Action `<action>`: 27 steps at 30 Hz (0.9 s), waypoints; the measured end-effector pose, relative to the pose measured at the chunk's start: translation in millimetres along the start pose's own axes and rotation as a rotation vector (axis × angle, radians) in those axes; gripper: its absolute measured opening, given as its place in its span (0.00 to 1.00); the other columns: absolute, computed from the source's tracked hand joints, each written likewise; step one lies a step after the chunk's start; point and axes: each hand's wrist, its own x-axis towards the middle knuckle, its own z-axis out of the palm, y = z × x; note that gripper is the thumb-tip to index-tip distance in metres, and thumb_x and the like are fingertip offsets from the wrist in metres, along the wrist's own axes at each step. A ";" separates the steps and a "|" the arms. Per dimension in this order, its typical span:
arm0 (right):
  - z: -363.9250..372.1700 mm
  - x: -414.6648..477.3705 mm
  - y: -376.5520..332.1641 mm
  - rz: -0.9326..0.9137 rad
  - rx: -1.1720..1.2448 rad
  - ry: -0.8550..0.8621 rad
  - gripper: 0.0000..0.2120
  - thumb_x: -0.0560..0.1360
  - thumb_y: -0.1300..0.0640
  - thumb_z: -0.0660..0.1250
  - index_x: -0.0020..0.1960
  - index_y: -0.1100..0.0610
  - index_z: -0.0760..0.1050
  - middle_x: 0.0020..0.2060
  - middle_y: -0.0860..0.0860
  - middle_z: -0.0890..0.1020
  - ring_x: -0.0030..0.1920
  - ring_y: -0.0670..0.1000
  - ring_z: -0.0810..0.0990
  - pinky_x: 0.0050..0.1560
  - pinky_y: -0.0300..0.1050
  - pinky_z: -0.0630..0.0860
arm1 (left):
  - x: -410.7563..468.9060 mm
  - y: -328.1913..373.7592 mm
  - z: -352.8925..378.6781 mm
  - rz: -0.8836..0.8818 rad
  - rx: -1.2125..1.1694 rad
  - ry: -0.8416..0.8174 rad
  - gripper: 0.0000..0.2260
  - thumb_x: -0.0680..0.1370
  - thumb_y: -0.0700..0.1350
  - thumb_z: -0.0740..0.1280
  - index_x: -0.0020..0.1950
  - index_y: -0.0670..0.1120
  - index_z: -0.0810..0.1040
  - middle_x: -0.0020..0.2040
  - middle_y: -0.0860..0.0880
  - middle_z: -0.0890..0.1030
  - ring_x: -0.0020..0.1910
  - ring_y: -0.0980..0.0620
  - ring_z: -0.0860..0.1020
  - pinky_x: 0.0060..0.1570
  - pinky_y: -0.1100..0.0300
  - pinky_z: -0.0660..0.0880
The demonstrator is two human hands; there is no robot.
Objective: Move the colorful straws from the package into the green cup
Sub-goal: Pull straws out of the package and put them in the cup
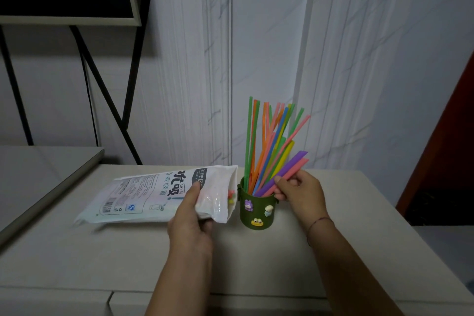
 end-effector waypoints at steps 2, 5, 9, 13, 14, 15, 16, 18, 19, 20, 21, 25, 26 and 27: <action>-3.0 -1.6 -1.6 0.047 -0.003 -0.008 0.09 0.73 0.58 0.69 0.48 0.63 0.77 0.35 0.54 0.82 0.33 0.49 0.80 0.38 0.39 0.79 | 0.0 0.2 0.2 0.004 -0.001 -0.004 0.20 0.73 0.39 0.72 0.64 0.44 0.76 0.59 0.45 0.82 0.51 0.49 0.82 0.40 0.53 0.82; -10.0 -5.7 -6.4 0.144 -0.075 -0.044 0.13 0.73 0.54 0.69 0.46 0.65 0.77 0.32 0.56 0.80 0.29 0.50 0.78 0.36 0.42 0.78 | 1.6 -0.7 -0.5 0.021 0.006 -0.010 0.20 0.72 0.40 0.73 0.64 0.45 0.76 0.58 0.46 0.83 0.49 0.50 0.82 0.38 0.55 0.82; -11.4 -20.9 -18.9 0.224 -0.194 -0.205 0.14 0.76 0.53 0.65 0.38 0.62 0.73 0.29 0.57 0.77 0.26 0.50 0.74 0.25 0.37 0.73 | 3.2 -2.9 -1.6 0.079 0.026 -0.025 0.22 0.71 0.40 0.74 0.64 0.46 0.76 0.57 0.47 0.83 0.51 0.50 0.83 0.47 0.52 0.82; 13.0 -36.8 -25.9 0.338 0.094 -0.371 0.12 0.79 0.51 0.60 0.48 0.60 0.74 0.39 0.58 0.79 0.37 0.52 0.80 0.34 0.41 0.80 | 1.9 -7.3 -0.4 0.219 0.098 -0.013 0.18 0.69 0.40 0.76 0.57 0.44 0.81 0.51 0.47 0.86 0.49 0.48 0.84 0.53 0.49 0.80; 20.8 -40.1 -27.4 0.395 0.235 -0.412 0.13 0.79 0.50 0.59 0.51 0.60 0.74 0.42 0.58 0.81 0.43 0.54 0.82 0.39 0.44 0.81 | 1.1 -8.8 0.8 0.264 0.137 -0.019 0.15 0.68 0.40 0.77 0.54 0.45 0.82 0.49 0.49 0.86 0.49 0.49 0.85 0.51 0.52 0.80; 27.9 -42.4 -28.1 0.458 0.407 -0.446 0.15 0.80 0.50 0.57 0.54 0.61 0.75 0.46 0.59 0.82 0.50 0.56 0.82 0.42 0.46 0.81 | 0.2 -10.2 2.0 0.309 0.180 -0.032 0.14 0.68 0.41 0.77 0.51 0.47 0.82 0.47 0.51 0.87 0.47 0.52 0.85 0.48 0.55 0.81; 33.5 -44.3 -29.4 0.520 0.593 -0.475 0.17 0.80 0.50 0.57 0.57 0.62 0.76 0.49 0.59 0.83 0.53 0.57 0.81 0.44 0.48 0.81 | -0.8 -11.1 3.2 0.356 0.220 -0.052 0.13 0.67 0.42 0.78 0.50 0.48 0.82 0.44 0.54 0.87 0.45 0.54 0.85 0.43 0.59 0.81; 39.5 -47.3 -32.1 0.580 0.863 -0.554 0.19 0.80 0.50 0.58 0.62 0.61 0.75 0.55 0.60 0.82 0.56 0.59 0.81 0.50 0.52 0.80 | -3.8 -12.1 5.0 0.439 0.298 -0.102 0.12 0.67 0.43 0.79 0.47 0.51 0.82 0.42 0.59 0.86 0.41 0.59 0.85 0.37 0.65 0.79; 40.4 -47.9 -32.8 0.584 0.935 -0.593 0.19 0.79 0.50 0.58 0.63 0.61 0.75 0.57 0.61 0.81 0.57 0.60 0.80 0.54 0.53 0.79 | -5.2 -12.1 5.3 0.474 0.332 -0.123 0.12 0.66 0.44 0.79 0.47 0.51 0.82 0.43 0.60 0.86 0.41 0.60 0.84 0.37 0.67 0.79; 40.6 -48.3 -33.4 0.586 0.978 -0.616 0.19 0.79 0.51 0.58 0.64 0.61 0.75 0.58 0.61 0.81 0.57 0.60 0.80 0.55 0.54 0.79 | -6.4 -11.6 5.4 0.506 0.356 -0.138 0.13 0.66 0.44 0.79 0.48 0.51 0.82 0.44 0.59 0.86 0.42 0.61 0.84 0.37 0.68 0.79; 41.0 -46.9 -32.8 0.591 0.998 -0.614 0.19 0.79 0.51 0.58 0.64 0.61 0.75 0.58 0.61 0.81 0.57 0.60 0.81 0.55 0.55 0.79 | -7.1 -11.0 5.6 0.532 0.369 -0.146 0.15 0.66 0.44 0.79 0.51 0.51 0.82 0.46 0.59 0.86 0.43 0.61 0.84 0.37 0.69 0.78; 44.9 -42.1 -26.5 0.614 0.984 -0.477 0.20 0.80 0.51 0.55 0.65 0.61 0.73 0.59 0.62 0.80 0.59 0.62 0.78 0.57 0.58 0.75 | -4.6 -8.7 3.1 0.534 0.368 -0.126 0.14 0.67 0.42 0.78 0.49 0.54 0.81 0.47 0.60 0.86 0.45 0.61 0.84 0.42 0.66 0.80; 45.5 -41.5 -25.5 0.616 0.984 -0.448 0.20 0.81 0.52 0.54 0.65 0.63 0.73 0.58 0.63 0.80 0.59 0.62 0.78 0.55 0.58 0.75 | -4.2 -8.1 2.3 0.511 0.353 -0.111 0.13 0.68 0.42 0.78 0.49 0.54 0.81 0.46 0.60 0.86 0.45 0.60 0.84 0.43 0.64 0.81; 45.7 -41.4 -24.9 0.608 0.975 -0.429 0.20 0.81 0.52 0.53 0.64 0.64 0.73 0.57 0.63 0.80 0.57 0.62 0.78 0.52 0.56 0.76 | -3.8 -7.2 1.4 0.478 0.323 -0.092 0.13 0.68 0.41 0.77 0.49 0.53 0.81 0.46 0.58 0.86 0.45 0.59 0.84 0.45 0.62 0.81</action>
